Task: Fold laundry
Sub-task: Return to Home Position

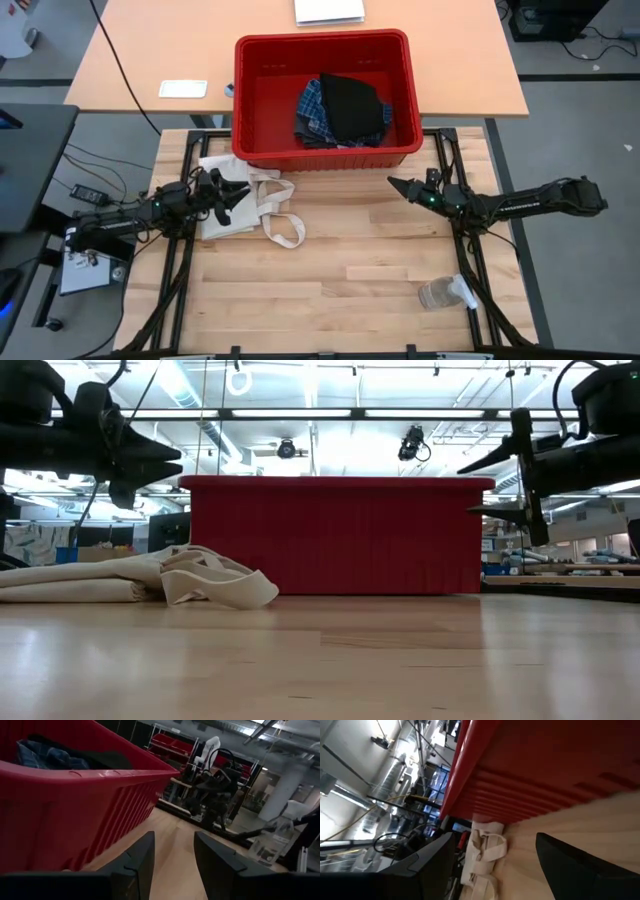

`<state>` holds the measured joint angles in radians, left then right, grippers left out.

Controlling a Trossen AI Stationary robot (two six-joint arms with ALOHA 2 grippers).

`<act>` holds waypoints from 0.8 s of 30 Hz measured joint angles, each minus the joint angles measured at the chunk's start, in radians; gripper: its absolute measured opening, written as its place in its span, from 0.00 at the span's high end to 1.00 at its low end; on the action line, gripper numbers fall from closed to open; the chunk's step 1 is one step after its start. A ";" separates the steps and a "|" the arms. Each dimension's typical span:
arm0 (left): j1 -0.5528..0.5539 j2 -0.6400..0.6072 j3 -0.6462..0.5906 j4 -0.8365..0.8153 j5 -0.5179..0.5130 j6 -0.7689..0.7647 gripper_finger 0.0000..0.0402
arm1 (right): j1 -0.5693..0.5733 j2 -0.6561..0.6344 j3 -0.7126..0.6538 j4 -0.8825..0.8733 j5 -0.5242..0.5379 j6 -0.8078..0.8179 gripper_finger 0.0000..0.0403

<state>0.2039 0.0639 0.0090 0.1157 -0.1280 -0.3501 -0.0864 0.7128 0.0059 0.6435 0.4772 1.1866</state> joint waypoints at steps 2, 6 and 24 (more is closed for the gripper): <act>0.000 0.000 0.000 -0.008 -0.002 0.006 0.65 | -0.011 0.000 0.000 -0.001 0.000 -0.012 0.29; 0.000 0.004 0.000 -0.088 0.001 0.007 0.65 | -0.017 0.000 0.000 -0.001 0.000 -0.012 0.29; 0.000 0.021 0.000 -0.089 0.006 0.033 0.65 | -0.023 0.005 0.000 -0.016 0.055 -0.793 0.29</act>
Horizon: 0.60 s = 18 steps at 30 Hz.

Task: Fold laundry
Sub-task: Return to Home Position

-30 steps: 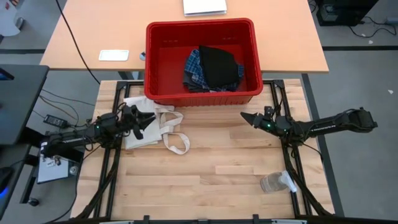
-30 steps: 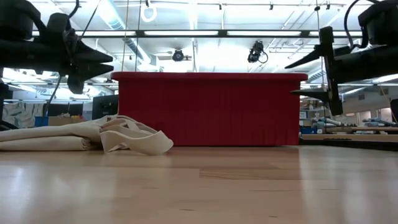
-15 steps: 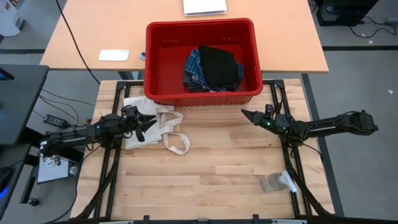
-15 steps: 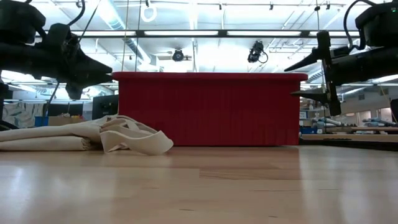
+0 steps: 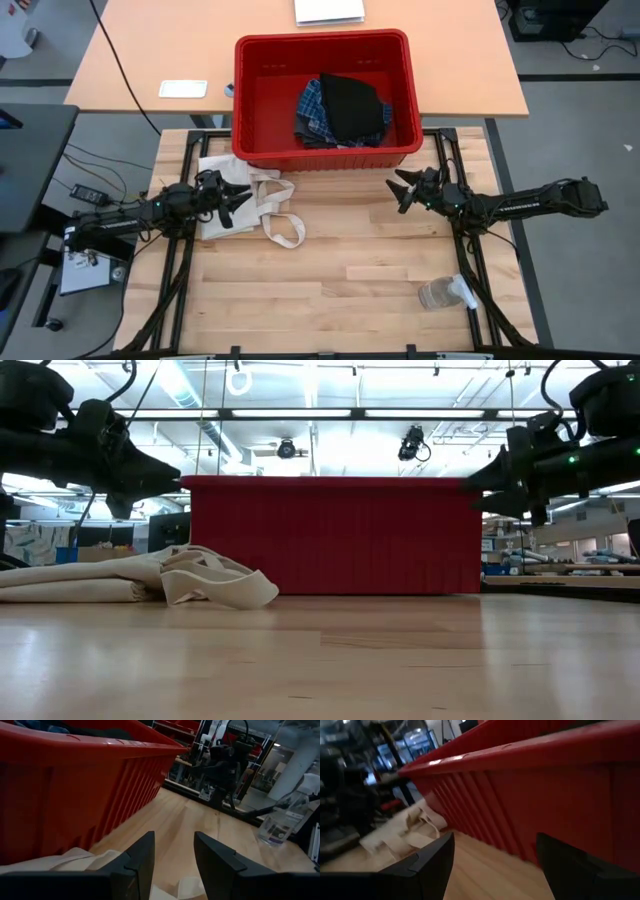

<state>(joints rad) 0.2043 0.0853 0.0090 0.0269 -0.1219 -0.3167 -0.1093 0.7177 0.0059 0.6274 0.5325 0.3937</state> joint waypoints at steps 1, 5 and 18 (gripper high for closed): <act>0.000 0.001 0.000 0.000 0.000 0.003 0.65 | 0.000 0.000 0.000 0.000 0.000 -0.036 0.29; -0.001 0.007 0.000 0.000 0.000 -0.003 0.65 | 0.000 0.000 0.000 -0.001 0.001 -0.102 0.29; 0.000 0.013 0.000 0.008 0.009 -0.009 0.65 | 0.000 0.000 0.000 -0.009 -0.002 -0.101 0.29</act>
